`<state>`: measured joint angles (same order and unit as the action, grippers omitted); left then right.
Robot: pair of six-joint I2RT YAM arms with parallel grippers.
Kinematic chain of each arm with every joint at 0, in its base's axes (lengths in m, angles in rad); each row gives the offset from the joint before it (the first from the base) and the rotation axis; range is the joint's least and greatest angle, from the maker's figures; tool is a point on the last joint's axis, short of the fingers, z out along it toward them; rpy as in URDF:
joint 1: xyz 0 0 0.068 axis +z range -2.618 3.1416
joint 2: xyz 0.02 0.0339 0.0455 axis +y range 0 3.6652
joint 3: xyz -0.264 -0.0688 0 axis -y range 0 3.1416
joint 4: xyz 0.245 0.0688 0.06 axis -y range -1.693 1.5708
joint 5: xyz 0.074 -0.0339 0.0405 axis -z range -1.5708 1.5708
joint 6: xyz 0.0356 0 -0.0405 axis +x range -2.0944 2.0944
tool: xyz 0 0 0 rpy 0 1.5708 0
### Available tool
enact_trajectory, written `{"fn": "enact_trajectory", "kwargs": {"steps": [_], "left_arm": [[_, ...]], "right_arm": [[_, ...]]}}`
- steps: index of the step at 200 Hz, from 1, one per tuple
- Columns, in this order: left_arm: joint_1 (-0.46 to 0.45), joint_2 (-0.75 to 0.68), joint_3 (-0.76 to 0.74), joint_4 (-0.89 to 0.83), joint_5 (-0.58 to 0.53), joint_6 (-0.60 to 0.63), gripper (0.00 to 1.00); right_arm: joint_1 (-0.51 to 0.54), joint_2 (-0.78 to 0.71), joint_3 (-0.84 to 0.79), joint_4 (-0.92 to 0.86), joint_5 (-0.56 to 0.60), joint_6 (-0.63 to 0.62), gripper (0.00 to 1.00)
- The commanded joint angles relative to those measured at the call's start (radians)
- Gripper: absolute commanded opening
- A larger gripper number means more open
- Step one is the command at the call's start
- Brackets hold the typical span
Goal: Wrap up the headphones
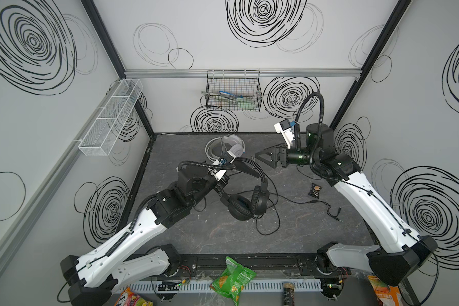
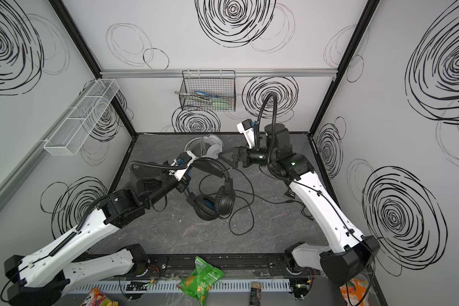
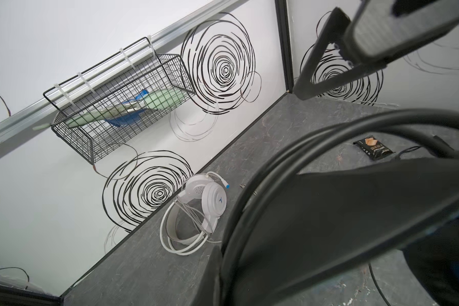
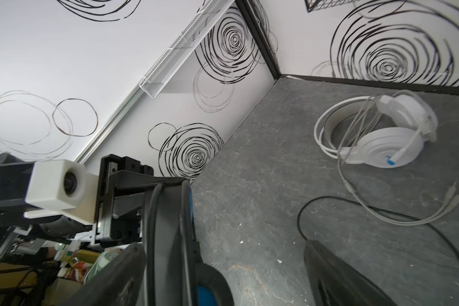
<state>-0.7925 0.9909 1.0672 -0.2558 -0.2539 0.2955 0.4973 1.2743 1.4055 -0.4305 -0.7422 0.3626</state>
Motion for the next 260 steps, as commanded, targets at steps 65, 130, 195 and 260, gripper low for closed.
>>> {"fn": "enact_trajectory", "kwargs": {"steps": [65,130,195,260], "left_arm": [[-0.017,0.047,0.002,0.207,-0.024,0.032,0.0],[-0.019,0.075,0.002,0.243,0.042,0.046,0.0],[-0.026,0.089,-0.005,0.254,0.063,0.057,0.0],[-0.025,0.098,-0.054,0.288,0.077,0.037,0.2]], "right_arm": [[0.025,-0.013,-0.113,0.103,-0.193,0.077,0.97],[0.036,-0.001,-0.146,0.14,-0.278,0.078,0.99],[0.037,-0.004,-0.172,0.201,-0.312,0.118,0.6],[0.032,-0.021,-0.213,0.238,-0.312,0.136,0.2]]}}
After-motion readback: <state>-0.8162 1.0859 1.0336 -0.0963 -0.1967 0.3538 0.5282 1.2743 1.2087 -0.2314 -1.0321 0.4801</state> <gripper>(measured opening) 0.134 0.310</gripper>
